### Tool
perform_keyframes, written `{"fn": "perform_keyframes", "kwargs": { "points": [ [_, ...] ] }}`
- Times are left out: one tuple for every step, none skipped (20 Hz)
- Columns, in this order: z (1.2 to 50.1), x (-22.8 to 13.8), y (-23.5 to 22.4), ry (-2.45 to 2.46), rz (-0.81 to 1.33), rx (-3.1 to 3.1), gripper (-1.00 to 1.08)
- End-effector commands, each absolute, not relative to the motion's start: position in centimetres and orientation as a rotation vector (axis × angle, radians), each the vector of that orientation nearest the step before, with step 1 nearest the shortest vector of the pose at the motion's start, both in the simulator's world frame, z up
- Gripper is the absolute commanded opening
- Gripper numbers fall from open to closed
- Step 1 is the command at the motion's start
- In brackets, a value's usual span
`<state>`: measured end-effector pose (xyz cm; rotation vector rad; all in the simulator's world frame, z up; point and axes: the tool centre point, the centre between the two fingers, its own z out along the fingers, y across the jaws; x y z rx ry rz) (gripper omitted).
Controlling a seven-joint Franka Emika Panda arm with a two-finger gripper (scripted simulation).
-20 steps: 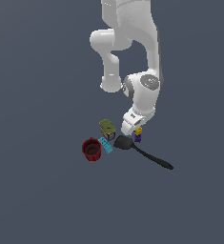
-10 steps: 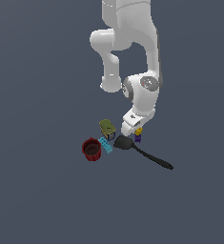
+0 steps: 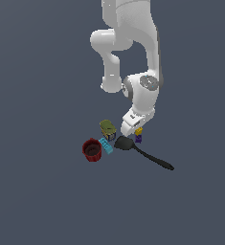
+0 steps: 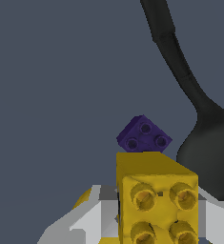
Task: Pick up a designated object from a clutter of objects.
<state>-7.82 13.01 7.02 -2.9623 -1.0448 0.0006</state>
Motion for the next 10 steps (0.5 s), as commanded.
{"fn": "perform_keyframes", "kwargs": {
  "points": [
    [7.6,-7.7,12.4,-1.044,-0.001,-2.963,-1.0],
    [7.9,-7.6,12.1,-1.044,-0.001,-2.963,-1.0],
    [8.3,-7.6,11.7,-1.044,-0.001,-2.963,-1.0],
    [8.7,-7.5,11.3,-1.044,-0.001,-2.962,-1.0],
    [9.1,-7.4,10.8,-1.044,-0.001,-2.962,-1.0],
    [9.6,-7.3,10.3,-1.044,-0.001,-2.962,-1.0],
    [10.1,-7.2,9.7,-1.044,-0.001,-2.962,-1.0],
    [10.7,-7.1,9.1,-1.044,-0.001,-2.961,-1.0],
    [11.3,-7.0,8.5,-1.044,-0.001,-2.961,-1.0],
    [12.0,-6.9,7.8,-1.044,-0.001,-2.961,-1.0]
  ]
}}
